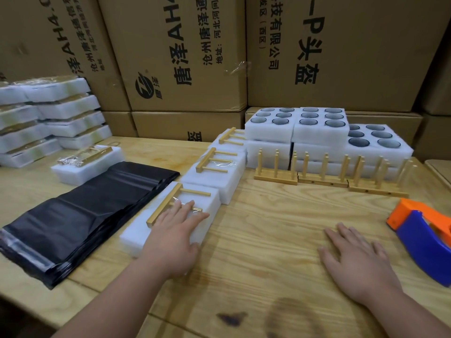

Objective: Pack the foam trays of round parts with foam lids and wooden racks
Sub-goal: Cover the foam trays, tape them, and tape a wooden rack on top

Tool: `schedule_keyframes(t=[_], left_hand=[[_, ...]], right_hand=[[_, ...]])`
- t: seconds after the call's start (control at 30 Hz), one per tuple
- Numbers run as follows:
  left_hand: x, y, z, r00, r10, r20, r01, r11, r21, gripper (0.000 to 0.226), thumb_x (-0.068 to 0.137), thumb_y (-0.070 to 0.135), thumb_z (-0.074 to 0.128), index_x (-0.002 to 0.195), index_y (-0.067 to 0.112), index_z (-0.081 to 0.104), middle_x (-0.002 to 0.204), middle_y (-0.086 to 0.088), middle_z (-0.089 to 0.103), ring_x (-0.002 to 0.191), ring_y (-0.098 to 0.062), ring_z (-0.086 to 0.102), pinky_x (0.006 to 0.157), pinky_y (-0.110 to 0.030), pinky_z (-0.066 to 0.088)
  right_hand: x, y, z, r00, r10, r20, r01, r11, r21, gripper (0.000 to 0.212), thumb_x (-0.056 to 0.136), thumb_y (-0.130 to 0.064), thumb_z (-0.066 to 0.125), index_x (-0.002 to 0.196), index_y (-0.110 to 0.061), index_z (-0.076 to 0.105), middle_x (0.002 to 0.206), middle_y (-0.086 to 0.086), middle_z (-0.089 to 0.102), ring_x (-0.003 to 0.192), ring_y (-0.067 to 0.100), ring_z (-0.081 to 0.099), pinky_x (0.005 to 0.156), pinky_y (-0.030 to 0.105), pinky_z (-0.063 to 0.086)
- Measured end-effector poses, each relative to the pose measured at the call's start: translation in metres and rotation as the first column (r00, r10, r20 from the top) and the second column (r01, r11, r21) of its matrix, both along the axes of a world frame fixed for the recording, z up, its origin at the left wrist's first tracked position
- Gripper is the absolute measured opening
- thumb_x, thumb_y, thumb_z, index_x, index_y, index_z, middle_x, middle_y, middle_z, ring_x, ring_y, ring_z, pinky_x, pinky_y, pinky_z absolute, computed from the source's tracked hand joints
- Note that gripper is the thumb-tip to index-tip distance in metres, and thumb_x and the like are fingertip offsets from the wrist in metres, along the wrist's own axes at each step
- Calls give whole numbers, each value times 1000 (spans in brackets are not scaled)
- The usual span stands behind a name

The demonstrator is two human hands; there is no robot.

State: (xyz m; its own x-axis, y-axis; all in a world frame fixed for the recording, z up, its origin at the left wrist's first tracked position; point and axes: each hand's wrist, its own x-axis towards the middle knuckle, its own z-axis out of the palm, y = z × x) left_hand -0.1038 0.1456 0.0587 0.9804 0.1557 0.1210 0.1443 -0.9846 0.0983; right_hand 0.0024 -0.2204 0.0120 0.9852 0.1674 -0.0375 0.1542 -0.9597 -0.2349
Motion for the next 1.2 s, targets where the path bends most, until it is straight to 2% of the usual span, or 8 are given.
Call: schedule_keyframes(t=[0.3, 0.43, 0.53, 0.6, 0.67, 0.83, 1.03, 1.2], left_hand=[[-2, -11, -1, 1000, 18, 2, -18, 1000, 12, 69, 89, 43, 53, 152, 53, 26, 170, 12, -2, 157, -16, -10, 125, -40, 5], [1, -31, -2, 996, 79, 40, -82, 993, 79, 71, 90, 54, 44, 156, 48, 19, 171, 5, -8, 156, -20, -19, 124, -47, -14], [0, -80, -15, 986, -67, 150, 63, 997, 32, 70, 92, 57, 37, 158, 42, 22, 170, 4, -10, 156, -20, -18, 122, -41, -20], [3, -123, -34, 971, -209, 113, 222, 969, -113, 71, 90, 60, 34, 158, 42, 23, 170, 9, -5, 156, -13, -14, 122, -33, -19], [11, -161, -52, 965, -263, 13, 260, 945, -196, 74, 89, 63, 30, 159, 42, 18, 171, 9, -3, 156, -11, -12, 120, -33, -18], [54, -189, -60, 972, -223, -69, 212, 967, -141, 74, 88, 70, 25, 158, 48, 13, 171, 9, 1, 157, -15, -5, 124, -47, -8], [82, -192, -62, 971, -210, -110, 195, 971, -136, 78, 83, 76, 10, 157, 53, 6, 171, 11, -4, 157, -17, -9, 123, -51, -10], [97, -192, -63, 973, -203, -109, 188, 973, -131, 74, 85, 75, 13, 156, 55, 3, 171, 11, -6, 157, -18, -12, 122, -54, -12]], right_hand=[[-1, 0, 1, 1000, -6, 0, 6, 1000, 4, 67, 97, -68, 21, 160, -43, 18, 171, -14, 6, 157, 9, 2, 126, 45, 3], [1, 0, 0, 1000, -9, 1, 9, 1000, -3, 68, 96, -69, 21, 159, -43, 20, 170, -14, 8, 157, 9, 4, 126, 45, 4], [0, 1, 0, 1000, -11, 1, 11, 1000, 9, 69, 95, -69, 22, 159, -43, 23, 170, -14, 10, 156, 9, 5, 126, 45, 5], [-1, 1, 0, 1000, -14, 0, 14, 1000, 19, 69, 95, -68, 24, 159, -43, 24, 170, -13, 11, 156, 10, 6, 126, 46, 5], [-2, 2, 0, 1000, -16, 5, 16, 1000, 25, 68, 95, -66, 26, 159, -42, 24, 170, -13, 11, 156, 10, 6, 126, 46, 3], [-2, 5, 0, 1000, -16, 13, 15, 999, 28, 70, 93, -64, 29, 159, -40, 25, 171, -11, 10, 157, 11, 4, 125, 46, 2], [2, 8, -2, 1000, -15, 28, 15, 1000, -8, 72, 90, -63, 26, 158, -39, 25, 171, -9, 10, 157, 13, 3, 124, 49, 2], [8, 7, -6, 1000, 11, -6, -11, 1000, -20, 76, 89, -64, 20, 160, -39, 16, 172, -8, 1, 157, 12, -7, 123, 52, -1]])
